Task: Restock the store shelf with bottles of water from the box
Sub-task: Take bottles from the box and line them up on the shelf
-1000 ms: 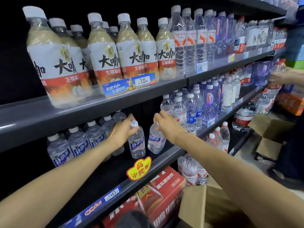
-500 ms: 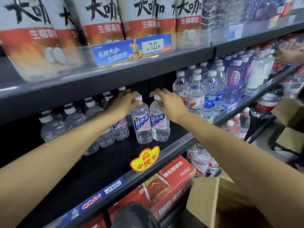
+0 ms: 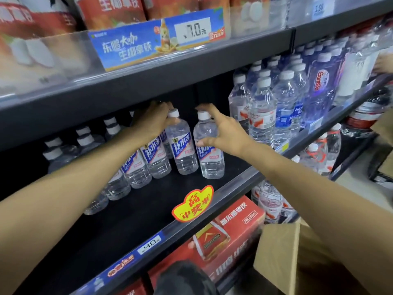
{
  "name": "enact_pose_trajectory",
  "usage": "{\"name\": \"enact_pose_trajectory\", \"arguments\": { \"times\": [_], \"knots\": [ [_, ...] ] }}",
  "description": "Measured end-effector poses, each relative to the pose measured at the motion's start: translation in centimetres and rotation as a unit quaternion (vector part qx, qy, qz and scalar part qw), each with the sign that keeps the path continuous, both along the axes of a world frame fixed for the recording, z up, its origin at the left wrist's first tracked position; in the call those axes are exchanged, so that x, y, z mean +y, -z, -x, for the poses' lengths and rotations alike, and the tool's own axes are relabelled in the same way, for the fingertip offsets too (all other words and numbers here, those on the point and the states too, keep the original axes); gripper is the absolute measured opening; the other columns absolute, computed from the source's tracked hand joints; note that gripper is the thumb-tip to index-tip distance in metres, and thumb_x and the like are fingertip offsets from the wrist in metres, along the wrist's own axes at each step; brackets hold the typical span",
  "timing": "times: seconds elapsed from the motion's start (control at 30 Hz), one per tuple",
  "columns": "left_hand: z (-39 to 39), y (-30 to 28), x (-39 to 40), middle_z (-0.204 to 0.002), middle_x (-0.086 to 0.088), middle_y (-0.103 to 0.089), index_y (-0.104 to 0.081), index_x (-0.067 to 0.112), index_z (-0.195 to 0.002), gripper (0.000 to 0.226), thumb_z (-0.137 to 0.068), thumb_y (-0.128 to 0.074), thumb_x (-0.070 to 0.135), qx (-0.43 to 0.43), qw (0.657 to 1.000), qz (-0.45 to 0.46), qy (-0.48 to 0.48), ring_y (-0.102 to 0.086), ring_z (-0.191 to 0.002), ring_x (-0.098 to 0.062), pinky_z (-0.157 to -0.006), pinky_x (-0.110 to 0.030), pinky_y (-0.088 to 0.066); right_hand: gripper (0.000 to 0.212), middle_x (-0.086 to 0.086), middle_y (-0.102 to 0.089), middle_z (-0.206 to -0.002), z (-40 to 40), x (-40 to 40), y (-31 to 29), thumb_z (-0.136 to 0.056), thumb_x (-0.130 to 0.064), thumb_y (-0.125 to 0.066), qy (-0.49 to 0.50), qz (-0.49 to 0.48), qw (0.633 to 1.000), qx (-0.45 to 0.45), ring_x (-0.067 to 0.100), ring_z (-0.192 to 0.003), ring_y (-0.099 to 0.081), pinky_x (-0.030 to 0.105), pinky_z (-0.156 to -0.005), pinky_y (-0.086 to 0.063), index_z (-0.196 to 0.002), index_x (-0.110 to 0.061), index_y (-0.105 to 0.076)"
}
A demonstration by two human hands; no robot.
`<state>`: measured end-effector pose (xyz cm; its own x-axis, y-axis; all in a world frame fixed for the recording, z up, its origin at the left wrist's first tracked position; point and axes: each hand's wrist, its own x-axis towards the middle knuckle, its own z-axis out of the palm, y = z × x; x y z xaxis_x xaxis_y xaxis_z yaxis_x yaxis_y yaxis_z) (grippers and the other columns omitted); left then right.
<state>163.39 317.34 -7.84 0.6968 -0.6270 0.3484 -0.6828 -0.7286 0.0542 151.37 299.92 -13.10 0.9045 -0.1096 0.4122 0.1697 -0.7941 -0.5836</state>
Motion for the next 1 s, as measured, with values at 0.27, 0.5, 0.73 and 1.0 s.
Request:
{"name": "enact_pose_trajectory", "arguments": {
  "times": [0.27, 0.5, 0.73, 1.0],
  "knots": [
    [-2.4, 0.2, 0.4, -0.135, -0.014, -0.052, -0.053, 0.011, -0.131, 0.047, -0.094, -0.058, 0.038, 0.056, 0.995, 0.019, -0.08, -0.051, -0.122, -0.031, -0.092, -0.031, -0.04, 0.085, -0.01, -0.043, -0.07, -1.1, 0.5, 0.1, -0.078, -0.032, -0.079, -0.064, 0.004, 0.997, 0.047, 0.004, -0.059, -0.044, 0.033, -0.065, -0.046, -0.14, -0.032, -0.02],
    [-3.1, 0.1, 0.1, -0.132, -0.016, -0.053, -0.052, 0.009, -0.129, 0.045, -0.094, -0.056, 0.037, 0.048, 0.995, -0.005, -0.084, -0.051, -0.119, -0.034, -0.093, -0.039, -0.041, 0.084, 0.01, -0.044, -0.141, -2.6, 1.5, 0.7, -0.081, -0.02, -0.076, -0.089, -0.04, 0.994, 0.05, 0.025, -0.128, -0.047, 0.044, -0.105, -0.043, -0.149, -0.018, -0.026],
    [-3.0, 0.3, 0.2, -0.13, -0.018, -0.053, -0.053, 0.018, -0.13, 0.042, -0.093, -0.057, 0.038, -0.023, 0.99, -0.048, -0.132, -0.05, -0.12, -0.037, -0.092, -0.041, -0.04, 0.072, 0.01, -0.061, -0.124, -3.8, 3.0, 0.1, -0.083, -0.02, -0.075, -0.091, -0.046, 0.991, 0.086, 0.027, -0.109, -0.062, 0.045, -0.092, -0.053, -0.143, -0.02, -0.036],
    [-1.7, -0.7, -0.1, -0.124, -0.016, -0.058, -0.058, 0.016, -0.125, 0.044, -0.089, -0.063, 0.041, -0.012, 0.989, -0.034, -0.141, -0.053, -0.116, -0.034, -0.089, -0.042, -0.041, 0.065, 0.015, -0.062, -0.12, -3.2, 3.7, -0.1, -0.087, -0.012, -0.067, -0.072, -0.038, 0.992, 0.093, 0.032, -0.106, -0.062, 0.047, -0.089, -0.053, -0.143, -0.017, -0.035]
  ]
}}
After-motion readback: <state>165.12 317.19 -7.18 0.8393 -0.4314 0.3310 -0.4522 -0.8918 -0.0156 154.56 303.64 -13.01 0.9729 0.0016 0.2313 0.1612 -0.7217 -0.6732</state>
